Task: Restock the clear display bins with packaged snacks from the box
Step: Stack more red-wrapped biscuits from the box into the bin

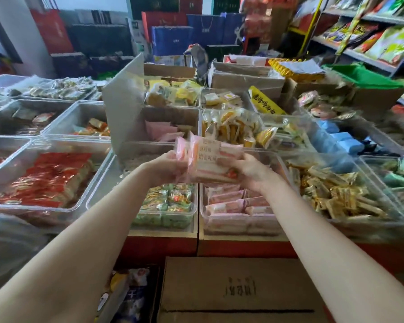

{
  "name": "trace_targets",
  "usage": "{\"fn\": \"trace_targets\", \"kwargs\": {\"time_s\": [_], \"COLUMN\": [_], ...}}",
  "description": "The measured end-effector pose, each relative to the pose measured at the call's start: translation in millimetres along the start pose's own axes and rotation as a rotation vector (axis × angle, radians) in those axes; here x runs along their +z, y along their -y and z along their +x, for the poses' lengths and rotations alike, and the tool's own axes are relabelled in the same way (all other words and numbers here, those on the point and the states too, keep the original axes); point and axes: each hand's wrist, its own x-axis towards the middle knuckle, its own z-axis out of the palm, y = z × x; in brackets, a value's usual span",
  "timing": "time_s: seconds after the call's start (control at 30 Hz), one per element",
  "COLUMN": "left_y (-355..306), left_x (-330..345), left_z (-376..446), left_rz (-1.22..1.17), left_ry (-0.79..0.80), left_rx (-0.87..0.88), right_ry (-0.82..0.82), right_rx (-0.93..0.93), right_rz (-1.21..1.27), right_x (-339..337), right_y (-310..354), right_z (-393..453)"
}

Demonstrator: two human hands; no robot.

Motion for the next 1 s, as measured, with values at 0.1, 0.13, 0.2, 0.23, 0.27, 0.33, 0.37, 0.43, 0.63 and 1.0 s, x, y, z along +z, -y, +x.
{"fn": "trace_targets", "kwargs": {"time_s": [0.1, 0.13, 0.2, 0.23, 0.27, 0.33, 0.37, 0.43, 0.63, 1.0], "left_y": [-1.6, -2.3, 0.3, 1.1, 0.1, 4.4, 7.9, 12.8, 16.5, 17.2], "left_x": [27.0, 33.1, 42.1, 47.1, 52.6, 51.5, 49.7, 43.3, 14.9, 22.0], "left_z": [12.7, 16.0, 20.6, 21.9, 21.2, 27.2, 30.5, 32.7, 31.5, 52.4], "left_rz": [0.08, 0.087, 0.017, -0.062, -0.133, -0.269, -0.317, -0.419, -0.4, 0.089], "left_ry": [-0.096, -0.118, -0.07, -0.046, -0.022, -0.006, -0.027, -0.14, -0.279, -0.294], "left_rx": [0.004, 0.009, 0.017, 0.01, -0.012, -0.054, -0.055, -0.038, -0.066, 0.233], "right_ry": [0.088, 0.106, 0.138, 0.164, 0.173, 0.19, 0.201, 0.179, -0.043, 0.139], "right_rx": [0.003, -0.002, 0.037, 0.059, 0.077, 0.084, 0.082, 0.064, -0.131, 0.007], "right_rz": [-0.04, -0.025, 0.052, 0.086, 0.11, 0.141, 0.136, 0.141, 0.354, 0.678], "right_x": [-17.5, -22.4, -31.7, -35.9, -40.3, -50.9, -57.3, -70.5, -111.3, -111.9], "right_y": [-0.8, -2.7, -8.4, -11.4, -14.3, -17.0, -17.3, -13.7, 0.4, -2.7], "right_z": [4.3, 6.4, 11.4, 13.8, 16.0, 18.0, 18.3, 15.2, 22.1, 33.3]}}
